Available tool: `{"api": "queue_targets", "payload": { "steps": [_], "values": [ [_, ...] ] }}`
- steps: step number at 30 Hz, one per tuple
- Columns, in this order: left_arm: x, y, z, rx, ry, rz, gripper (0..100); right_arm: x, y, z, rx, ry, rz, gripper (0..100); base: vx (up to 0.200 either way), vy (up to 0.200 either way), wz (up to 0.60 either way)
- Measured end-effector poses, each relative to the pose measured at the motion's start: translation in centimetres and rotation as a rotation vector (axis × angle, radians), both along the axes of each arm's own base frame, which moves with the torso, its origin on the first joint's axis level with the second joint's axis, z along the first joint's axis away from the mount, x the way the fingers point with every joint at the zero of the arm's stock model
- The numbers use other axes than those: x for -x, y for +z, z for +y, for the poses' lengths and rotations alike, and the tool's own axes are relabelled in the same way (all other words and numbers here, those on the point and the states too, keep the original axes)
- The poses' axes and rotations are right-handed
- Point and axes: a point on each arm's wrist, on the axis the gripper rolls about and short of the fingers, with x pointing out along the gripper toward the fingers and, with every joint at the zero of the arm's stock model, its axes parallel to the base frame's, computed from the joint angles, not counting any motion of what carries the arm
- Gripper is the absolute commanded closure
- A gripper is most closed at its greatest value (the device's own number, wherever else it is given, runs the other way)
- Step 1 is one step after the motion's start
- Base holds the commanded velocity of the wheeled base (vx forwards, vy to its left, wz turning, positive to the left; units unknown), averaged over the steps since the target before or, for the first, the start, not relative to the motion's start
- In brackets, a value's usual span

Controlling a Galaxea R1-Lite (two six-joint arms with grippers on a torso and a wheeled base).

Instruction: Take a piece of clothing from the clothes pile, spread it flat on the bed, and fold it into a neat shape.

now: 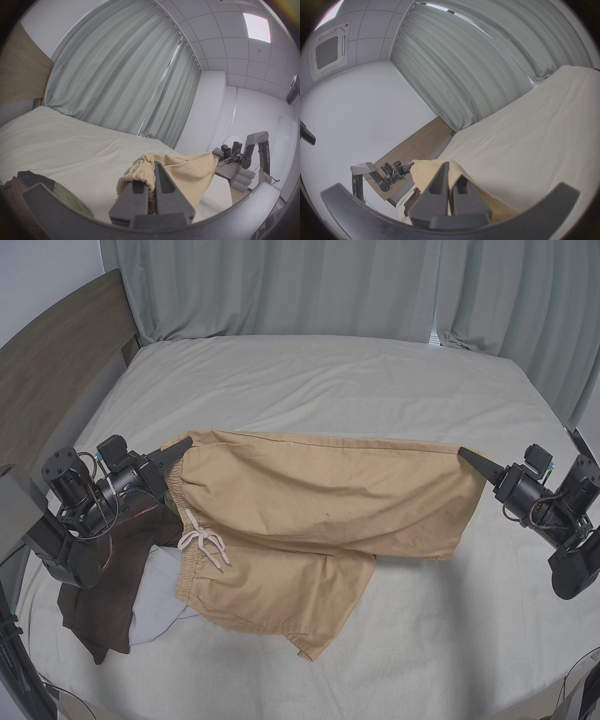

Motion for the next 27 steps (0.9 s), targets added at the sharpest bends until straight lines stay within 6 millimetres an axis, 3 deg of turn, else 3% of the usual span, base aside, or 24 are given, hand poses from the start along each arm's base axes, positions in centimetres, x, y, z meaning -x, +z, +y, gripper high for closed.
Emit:
{"api": "queue_targets", "payload": {
  "steps": [9, 27],
  "values": [
    [-2.9, -0.2, -0.2, 0.042, 0.062, -0.033, 100, -3.9, -0.4, 0.8, -0.013, -0.014, -0.032, 100, 0.000, 0.000, 0.00],
    [-9.7, -3.9, -2.5, 0.145, 0.125, -0.052, 100, -10.2, -3.0, 0.0, -0.058, -0.041, -0.019, 100, 0.000, 0.000, 0.00]
  ]
}}
